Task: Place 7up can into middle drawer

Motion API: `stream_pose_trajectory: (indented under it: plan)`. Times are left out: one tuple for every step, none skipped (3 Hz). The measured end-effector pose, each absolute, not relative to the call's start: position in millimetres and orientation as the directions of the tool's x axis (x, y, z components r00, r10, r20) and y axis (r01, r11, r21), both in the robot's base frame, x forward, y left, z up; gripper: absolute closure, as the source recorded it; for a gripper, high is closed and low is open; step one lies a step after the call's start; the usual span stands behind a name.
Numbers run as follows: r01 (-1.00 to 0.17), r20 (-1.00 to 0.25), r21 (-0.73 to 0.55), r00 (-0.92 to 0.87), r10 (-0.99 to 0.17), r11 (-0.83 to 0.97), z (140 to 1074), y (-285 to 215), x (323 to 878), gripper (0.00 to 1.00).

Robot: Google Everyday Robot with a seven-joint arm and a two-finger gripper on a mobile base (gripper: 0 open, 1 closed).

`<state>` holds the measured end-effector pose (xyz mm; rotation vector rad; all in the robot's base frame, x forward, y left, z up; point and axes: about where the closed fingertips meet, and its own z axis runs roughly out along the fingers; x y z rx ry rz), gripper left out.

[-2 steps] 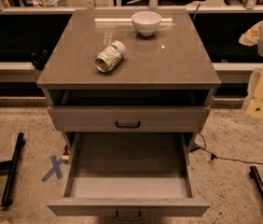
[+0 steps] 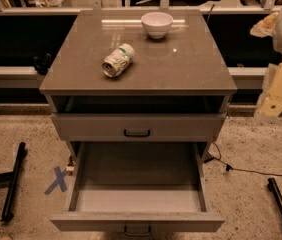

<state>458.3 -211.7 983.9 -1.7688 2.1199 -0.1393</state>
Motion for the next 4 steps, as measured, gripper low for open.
stream_pose_trajectory:
  plan:
    - [-0.923,-0.243,-0.377,0.020,-0.970,0.075,995,-187,501,0.00]
    - [-0.914,-0.283,-0.406,0.130,-0.950,-0.004,1004,-147,537,0.00]
    - [-0.906,-0.309,-0.416,0.215,-0.926,-0.071,1012,-98,564,0.00]
    - [-0.906,-0.309,-0.416,0.215,-0.926,-0.071,1011,-98,564,0.00]
